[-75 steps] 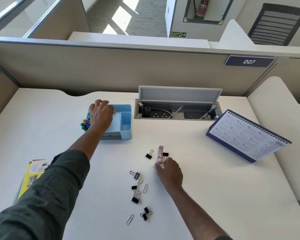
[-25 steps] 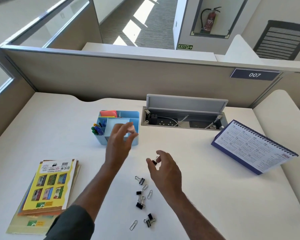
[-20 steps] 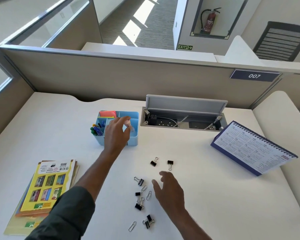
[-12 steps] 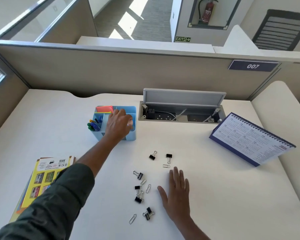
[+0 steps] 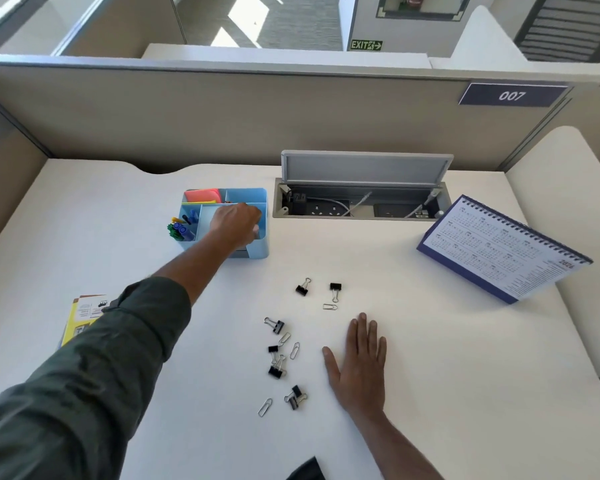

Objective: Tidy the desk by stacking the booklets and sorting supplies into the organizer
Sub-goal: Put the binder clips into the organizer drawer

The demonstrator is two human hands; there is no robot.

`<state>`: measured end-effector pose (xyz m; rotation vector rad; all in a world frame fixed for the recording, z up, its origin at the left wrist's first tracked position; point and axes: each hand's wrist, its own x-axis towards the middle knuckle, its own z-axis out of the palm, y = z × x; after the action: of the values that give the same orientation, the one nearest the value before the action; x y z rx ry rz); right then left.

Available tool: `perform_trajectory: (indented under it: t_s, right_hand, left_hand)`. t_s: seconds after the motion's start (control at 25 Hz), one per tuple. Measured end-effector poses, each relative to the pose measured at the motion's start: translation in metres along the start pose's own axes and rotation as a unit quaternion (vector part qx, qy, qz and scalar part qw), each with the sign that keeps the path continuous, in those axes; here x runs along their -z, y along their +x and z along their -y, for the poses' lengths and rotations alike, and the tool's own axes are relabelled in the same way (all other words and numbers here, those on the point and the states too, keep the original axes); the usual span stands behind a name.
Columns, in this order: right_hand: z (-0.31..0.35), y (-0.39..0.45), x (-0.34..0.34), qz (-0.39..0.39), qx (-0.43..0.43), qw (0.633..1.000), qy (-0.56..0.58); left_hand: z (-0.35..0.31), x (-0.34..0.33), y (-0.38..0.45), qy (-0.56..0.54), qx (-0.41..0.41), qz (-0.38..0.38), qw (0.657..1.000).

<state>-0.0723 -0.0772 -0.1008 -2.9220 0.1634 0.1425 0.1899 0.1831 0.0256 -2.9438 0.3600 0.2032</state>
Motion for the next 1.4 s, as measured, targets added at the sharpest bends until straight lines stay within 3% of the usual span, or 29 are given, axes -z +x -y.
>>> perform_trajectory:
  t_s: [0.8,1.0,1.16,1.24,1.28,1.4]
  right_hand:
    - [-0.002,0.000,0.000,0.004,-0.002,1.000,0.011]
    - [-0.003,-0.001,-0.001,-0.009,0.002,1.000,0.020]
    - [-0.004,0.000,-0.004,-0.021,0.003,1.000,0.019]
    - [-0.005,0.000,-0.006,-0.027,0.007,0.999,0.022]
    - [-0.004,-0.001,-0.006,-0.030,0.005,0.999,0.028]
    - [0.004,0.004,-0.005,-0.066,0.012,0.996,0.061]
  left_hand:
    - [0.010,-0.006,0.014,0.057,-0.047,0.048,0.996]
    - [0.014,0.007,0.007,-0.017,-0.028,0.057,0.998]
    - [0.019,0.015,-0.019,-0.119,0.029,-0.004,0.992]
    - [0.019,0.013,-0.041,-0.199,0.077,-0.055,0.975]
    - [0.019,0.012,-0.055,-0.274,0.119,-0.077,0.951]
    - [0.012,-0.003,-0.089,-0.497,0.204,-0.113,0.836]
